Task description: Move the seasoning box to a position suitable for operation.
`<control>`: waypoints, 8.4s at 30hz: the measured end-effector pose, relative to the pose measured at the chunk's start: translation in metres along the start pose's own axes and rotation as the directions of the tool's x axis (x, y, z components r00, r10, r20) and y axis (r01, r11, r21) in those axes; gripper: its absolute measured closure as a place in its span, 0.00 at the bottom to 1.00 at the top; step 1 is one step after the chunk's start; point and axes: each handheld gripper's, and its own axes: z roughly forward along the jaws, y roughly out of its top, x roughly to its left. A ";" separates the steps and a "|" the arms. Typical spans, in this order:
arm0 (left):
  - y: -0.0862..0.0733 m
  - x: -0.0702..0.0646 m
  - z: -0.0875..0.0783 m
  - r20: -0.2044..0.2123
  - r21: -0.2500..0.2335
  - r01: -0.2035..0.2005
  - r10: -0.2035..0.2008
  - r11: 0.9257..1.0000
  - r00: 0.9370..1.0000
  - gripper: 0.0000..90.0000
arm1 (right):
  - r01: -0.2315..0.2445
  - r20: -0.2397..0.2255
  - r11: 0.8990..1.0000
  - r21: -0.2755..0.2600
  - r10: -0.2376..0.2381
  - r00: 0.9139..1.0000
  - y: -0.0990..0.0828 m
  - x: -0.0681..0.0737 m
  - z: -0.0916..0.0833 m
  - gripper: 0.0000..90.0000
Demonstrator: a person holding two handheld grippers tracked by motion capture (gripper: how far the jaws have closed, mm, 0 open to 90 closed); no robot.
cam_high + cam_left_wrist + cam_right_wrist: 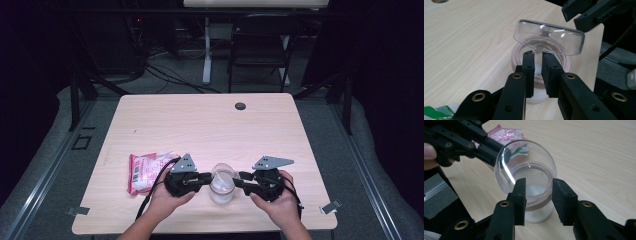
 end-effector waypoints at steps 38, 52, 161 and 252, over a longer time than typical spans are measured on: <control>0.008 0.005 0.010 -0.029 -0.039 0.012 -0.013 0.999 1.000 0.74 | 0.073 0.049 0.997 0.028 -0.074 0.996 -0.017 0.012 0.004 0.62; -0.001 0.007 0.026 -0.056 0.044 0.010 -0.008 0.999 0.998 0.72 | 0.069 0.046 0.997 0.022 -0.070 0.996 -0.017 0.012 0.004 0.63; -0.017 0.011 0.004 -0.102 -0.026 0.084 -0.086 0.996 0.991 0.67 | -0.082 0.049 0.995 -0.061 0.085 0.995 -0.013 -0.025 0.018 0.83; -0.055 0.048 -0.034 -0.336 -0.043 0.154 -0.159 0.987 0.928 0.58 | 0.024 0.072 0.981 -0.195 -0.010 0.997 0.003 -0.048 0.030 0.63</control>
